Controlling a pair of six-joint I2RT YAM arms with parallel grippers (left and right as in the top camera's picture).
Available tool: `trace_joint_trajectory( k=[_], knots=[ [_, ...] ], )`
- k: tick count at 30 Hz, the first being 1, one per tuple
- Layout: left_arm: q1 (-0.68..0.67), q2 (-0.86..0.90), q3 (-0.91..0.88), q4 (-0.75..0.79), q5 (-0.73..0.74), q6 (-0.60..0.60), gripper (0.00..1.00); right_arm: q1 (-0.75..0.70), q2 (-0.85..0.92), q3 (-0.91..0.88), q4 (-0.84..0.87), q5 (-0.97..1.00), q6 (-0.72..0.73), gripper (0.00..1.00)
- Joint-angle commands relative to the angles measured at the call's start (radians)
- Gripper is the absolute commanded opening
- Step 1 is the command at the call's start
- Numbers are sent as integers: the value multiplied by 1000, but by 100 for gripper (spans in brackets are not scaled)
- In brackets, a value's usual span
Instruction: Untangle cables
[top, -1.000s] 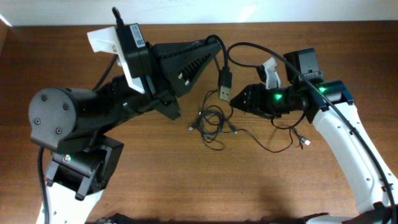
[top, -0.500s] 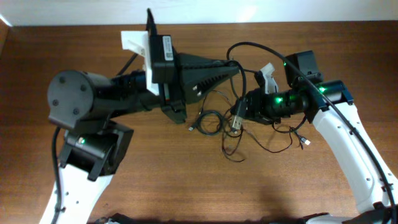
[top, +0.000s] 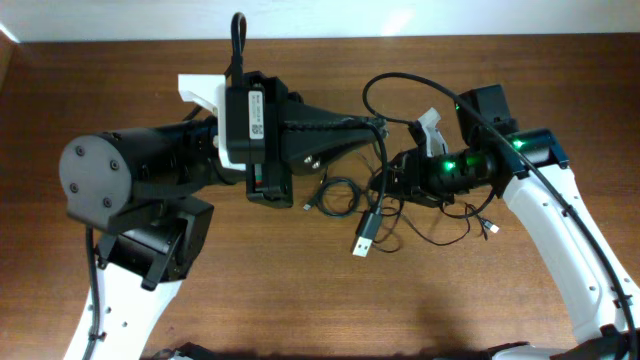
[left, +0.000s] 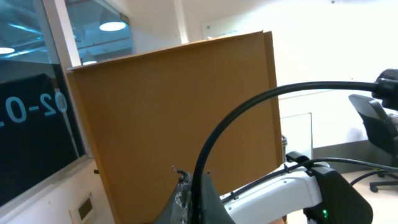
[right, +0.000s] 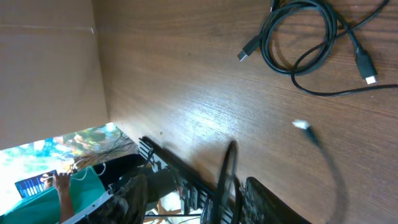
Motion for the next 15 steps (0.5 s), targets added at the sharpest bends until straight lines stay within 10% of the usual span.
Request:
trace_joint_trajectory(
  k=[1,9,15],
  knots=[
    [2,-8,17,13,14,14,0,4,-14,14,-8,2,-11,49],
    [2,-8,17,27,14,14,0,4,-14,14,-11,3,-11,4],
    [2,-8,17,22,48,10,0,3,-14,14,-7,55,3,4]
  ],
)
